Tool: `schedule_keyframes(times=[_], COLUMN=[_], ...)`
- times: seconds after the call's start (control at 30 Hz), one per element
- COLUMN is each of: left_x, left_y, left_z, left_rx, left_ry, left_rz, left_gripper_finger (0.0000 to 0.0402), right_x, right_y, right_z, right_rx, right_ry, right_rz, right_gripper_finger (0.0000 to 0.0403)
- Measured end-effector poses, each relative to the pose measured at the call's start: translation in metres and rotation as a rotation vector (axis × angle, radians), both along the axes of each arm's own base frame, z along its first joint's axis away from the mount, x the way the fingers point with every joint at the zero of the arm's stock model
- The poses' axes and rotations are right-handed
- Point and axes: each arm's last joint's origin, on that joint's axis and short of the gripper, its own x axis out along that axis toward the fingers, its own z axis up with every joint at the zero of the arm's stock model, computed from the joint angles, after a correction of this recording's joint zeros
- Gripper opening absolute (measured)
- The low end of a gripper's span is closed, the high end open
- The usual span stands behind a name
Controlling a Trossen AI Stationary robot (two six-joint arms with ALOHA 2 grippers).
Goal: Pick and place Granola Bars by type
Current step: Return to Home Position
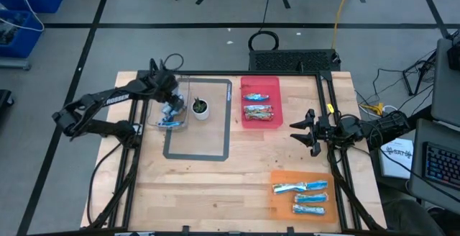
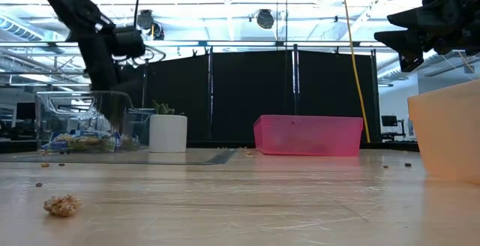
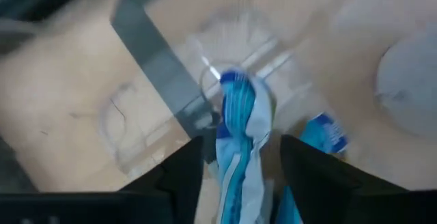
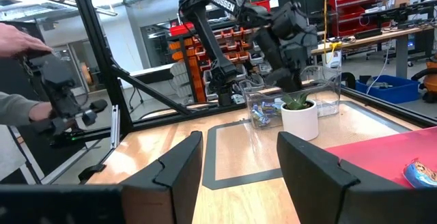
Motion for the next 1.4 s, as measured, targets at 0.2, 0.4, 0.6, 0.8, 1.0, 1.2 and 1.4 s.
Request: schedule_keyframes(times=[0.2,0.4,0.6,0.8,1.0,1.2,1.4], left_x=[0.006,0.014,0.03,0.057,0.079,0.091,0.088], left_y=[-0.002,-0.014,-0.037,-0.082,-0.139,-0.192,-0.22], left_z=[0.045,0.102,0.151,0.194,0.219,0.208,0.184], left_rx=[0.054,0.075,0.037,0.037,0.014,-0.032,-0.076], left_ry=[-0.043,-0.112,-0.271,-0.447,-0.531,-0.599,-0.653], left_rz=[-0.035,-0.049,-0.121,-0.4,-0.643,-0.865,-0.919], left_gripper_finger=[0.025,0.0282,0.0296,0.0288,0.0281,0.0287,0.0291], right_x=[0.0,0.0,0.0,0.0,0.0,0.0,0.0], right_y=[0.0,0.0,0.0,0.0,0.0,0.0,0.0], right_z=[0.0,0.0,0.0,0.0,0.0,0.0,0.0], right_rx=[0.0,0.0,0.0,0.0,0.0,0.0,0.0], right_ry=[0.0,0.0,0.0,0.0,0.0,0.0,0.0], right_rz=[0.0,0.0,0.0,0.0,0.0,0.0,0.0], right_gripper_finger=[0.0183,0.0183,0.0183,0.0183,0.0183,0.0183,0.0183])
